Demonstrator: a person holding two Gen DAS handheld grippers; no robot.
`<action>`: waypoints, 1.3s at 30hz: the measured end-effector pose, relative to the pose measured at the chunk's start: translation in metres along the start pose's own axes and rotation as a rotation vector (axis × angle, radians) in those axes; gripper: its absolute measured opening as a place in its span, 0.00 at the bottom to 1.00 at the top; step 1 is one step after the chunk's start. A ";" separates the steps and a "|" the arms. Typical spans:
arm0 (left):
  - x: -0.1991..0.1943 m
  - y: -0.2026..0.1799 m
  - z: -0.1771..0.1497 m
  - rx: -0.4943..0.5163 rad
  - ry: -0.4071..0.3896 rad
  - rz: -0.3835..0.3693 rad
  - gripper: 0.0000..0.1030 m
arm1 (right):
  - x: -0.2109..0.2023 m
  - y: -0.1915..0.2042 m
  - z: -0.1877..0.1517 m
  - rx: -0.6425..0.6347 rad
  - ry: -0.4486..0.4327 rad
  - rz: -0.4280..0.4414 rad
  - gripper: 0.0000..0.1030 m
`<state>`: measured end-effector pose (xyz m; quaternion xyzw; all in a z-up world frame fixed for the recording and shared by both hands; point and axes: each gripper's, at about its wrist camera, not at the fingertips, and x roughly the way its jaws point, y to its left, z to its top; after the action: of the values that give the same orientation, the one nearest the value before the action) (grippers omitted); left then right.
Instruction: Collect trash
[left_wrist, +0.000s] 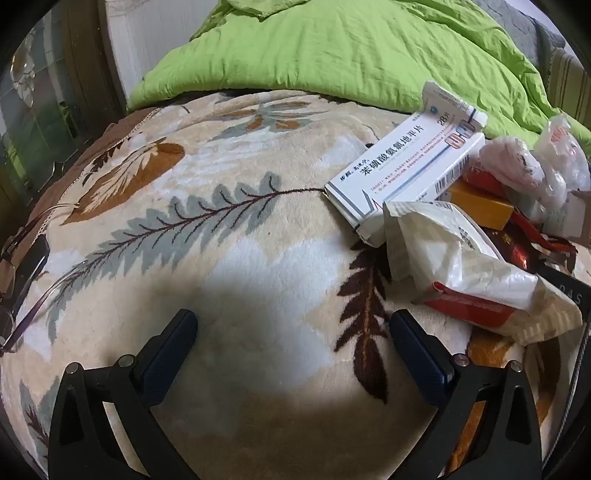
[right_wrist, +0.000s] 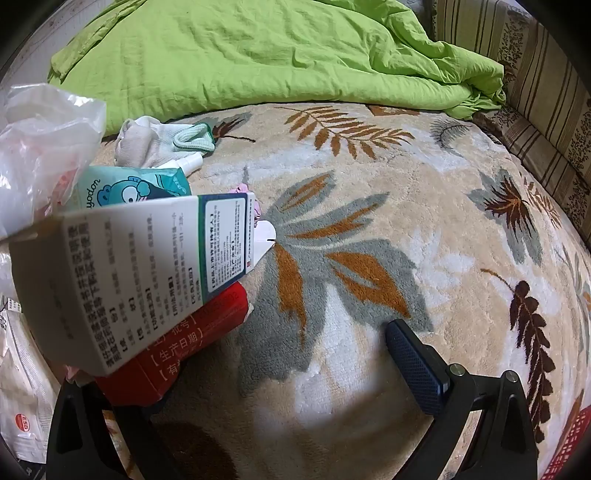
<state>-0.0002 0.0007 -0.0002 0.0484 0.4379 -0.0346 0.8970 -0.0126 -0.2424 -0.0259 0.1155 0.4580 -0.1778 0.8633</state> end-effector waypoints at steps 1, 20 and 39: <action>-0.001 0.000 -0.001 0.012 0.001 -0.005 1.00 | 0.000 0.000 0.000 0.000 0.001 0.000 1.00; -0.018 -0.004 -0.009 0.046 -0.054 0.011 1.00 | -0.003 -0.001 0.004 -0.047 0.062 0.037 1.00; -0.153 -0.002 -0.065 0.084 -0.457 0.007 1.00 | -0.170 -0.060 -0.074 0.021 -0.348 0.145 1.00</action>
<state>-0.1449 0.0096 0.0808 0.0782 0.2216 -0.0595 0.9702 -0.1806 -0.2365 0.0720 0.1247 0.2902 -0.1372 0.9388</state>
